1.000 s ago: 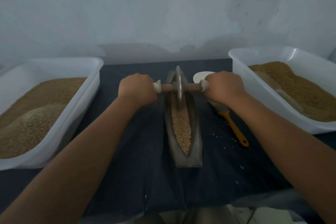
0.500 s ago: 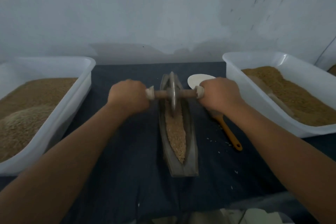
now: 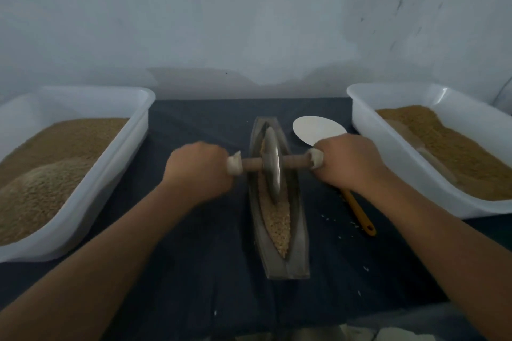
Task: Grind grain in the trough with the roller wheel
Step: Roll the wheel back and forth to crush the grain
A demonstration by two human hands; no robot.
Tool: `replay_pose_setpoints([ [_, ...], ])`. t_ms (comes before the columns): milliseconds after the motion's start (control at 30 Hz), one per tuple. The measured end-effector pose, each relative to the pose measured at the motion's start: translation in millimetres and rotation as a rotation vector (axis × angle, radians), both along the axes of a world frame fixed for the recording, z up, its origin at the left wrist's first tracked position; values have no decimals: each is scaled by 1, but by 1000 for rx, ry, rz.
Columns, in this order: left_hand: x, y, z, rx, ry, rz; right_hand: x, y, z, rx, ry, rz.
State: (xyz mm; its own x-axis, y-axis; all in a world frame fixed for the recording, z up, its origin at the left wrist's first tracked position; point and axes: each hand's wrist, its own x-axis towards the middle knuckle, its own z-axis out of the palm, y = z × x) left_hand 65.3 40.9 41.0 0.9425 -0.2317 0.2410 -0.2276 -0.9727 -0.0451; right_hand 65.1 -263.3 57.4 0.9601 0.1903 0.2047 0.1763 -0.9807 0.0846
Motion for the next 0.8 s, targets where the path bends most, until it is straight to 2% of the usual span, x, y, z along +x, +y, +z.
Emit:
replay_pose_setpoints([
  [167,48,-23,29,16,-2,27,34,7,1,72,16,-136],
  [267,18,-11,16,28,1,-9,10,1,4,58,63,-74],
  [367,-28,10,-1,59,-102,-101,-32,-10,5,5,125,36],
  [433,-34,16,-4,66,-162,-140,-42,-15,5,47,163,75],
  [533,-1,5,3,55,-16,-90,-16,-7,2,50,170,-1],
  [667,60,-16,26,27,57,11,36,7,3,43,9,-135],
  [800,46,-14,23,15,85,-10,31,4,11,17,118,-100],
])
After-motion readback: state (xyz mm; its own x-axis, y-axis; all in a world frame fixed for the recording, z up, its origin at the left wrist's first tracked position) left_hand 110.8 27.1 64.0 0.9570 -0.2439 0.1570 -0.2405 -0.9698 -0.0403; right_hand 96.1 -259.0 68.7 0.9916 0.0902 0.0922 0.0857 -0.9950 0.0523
